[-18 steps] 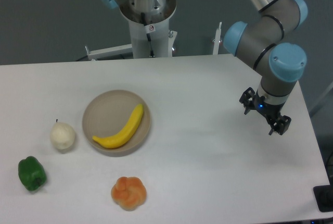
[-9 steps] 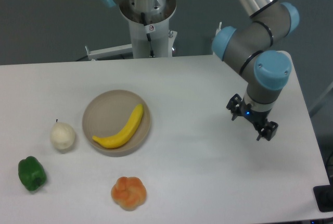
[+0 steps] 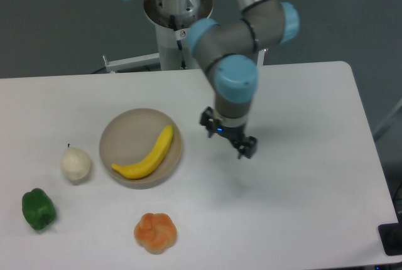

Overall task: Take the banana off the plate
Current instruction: 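Move the open gripper over the yellow banana on the plate, then lower the gripper onto the banana and close on it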

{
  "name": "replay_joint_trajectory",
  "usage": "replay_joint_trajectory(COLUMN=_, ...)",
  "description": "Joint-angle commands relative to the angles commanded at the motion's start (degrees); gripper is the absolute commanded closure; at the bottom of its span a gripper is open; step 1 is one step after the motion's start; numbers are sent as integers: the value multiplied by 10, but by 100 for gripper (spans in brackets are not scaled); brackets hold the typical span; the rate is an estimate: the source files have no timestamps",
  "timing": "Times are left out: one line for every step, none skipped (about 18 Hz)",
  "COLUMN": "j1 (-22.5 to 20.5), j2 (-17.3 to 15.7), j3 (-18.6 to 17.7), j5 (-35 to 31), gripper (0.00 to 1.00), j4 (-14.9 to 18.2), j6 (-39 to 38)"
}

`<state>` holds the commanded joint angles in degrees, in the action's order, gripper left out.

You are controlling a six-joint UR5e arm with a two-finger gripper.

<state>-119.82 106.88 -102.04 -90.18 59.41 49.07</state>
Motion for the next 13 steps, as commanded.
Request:
replay_joint_trajectory(j1=19, j2=3, j3=0, j5=0, gripper=0, j4=-1, j6=-20)
replay_joint_trajectory(j1=34, j2=10, j3=-1, j5=-1, gripper=0, j4=-3, j6=-46)
replay_joint_trajectory(j1=46, j2=20, j3=-1, j5=-1, gripper=0, j4=-4, j6=-61)
replay_joint_trajectory(j1=51, j2=30, j3=-2, j5=-1, gripper=0, j4=-12, j6=-64)
replay_joint_trajectory(j1=54, j2=37, j3=-3, j5=-1, gripper=0, j4=-17, j6=-68)
replay_joint_trajectory(j1=57, j2=50, j3=-3, j5=-2, gripper=0, j4=-24, j6=-72)
replay_joint_trajectory(j1=59, j2=57, j3=-4, j5=-1, gripper=0, j4=-31, j6=-85)
replay_joint_trajectory(j1=63, j2=58, j3=-4, j5=-1, gripper=0, j4=-32, j6=-96)
replay_joint_trajectory(j1=68, j2=58, j3=-4, j5=-1, gripper=0, j4=-33, j6=-105)
replay_joint_trajectory(j1=75, j2=59, j3=-4, j5=-2, gripper=0, j4=-33, j6=-126)
replay_joint_trajectory(j1=77, j2=60, j3=-4, j5=-2, gripper=0, j4=-34, j6=-141)
replay_joint_trajectory(j1=84, j2=65, j3=-3, j5=-2, gripper=0, j4=-38, j6=-142)
replay_joint_trajectory(j1=86, j2=72, j3=-4, j5=-2, gripper=0, j4=-48, j6=-142)
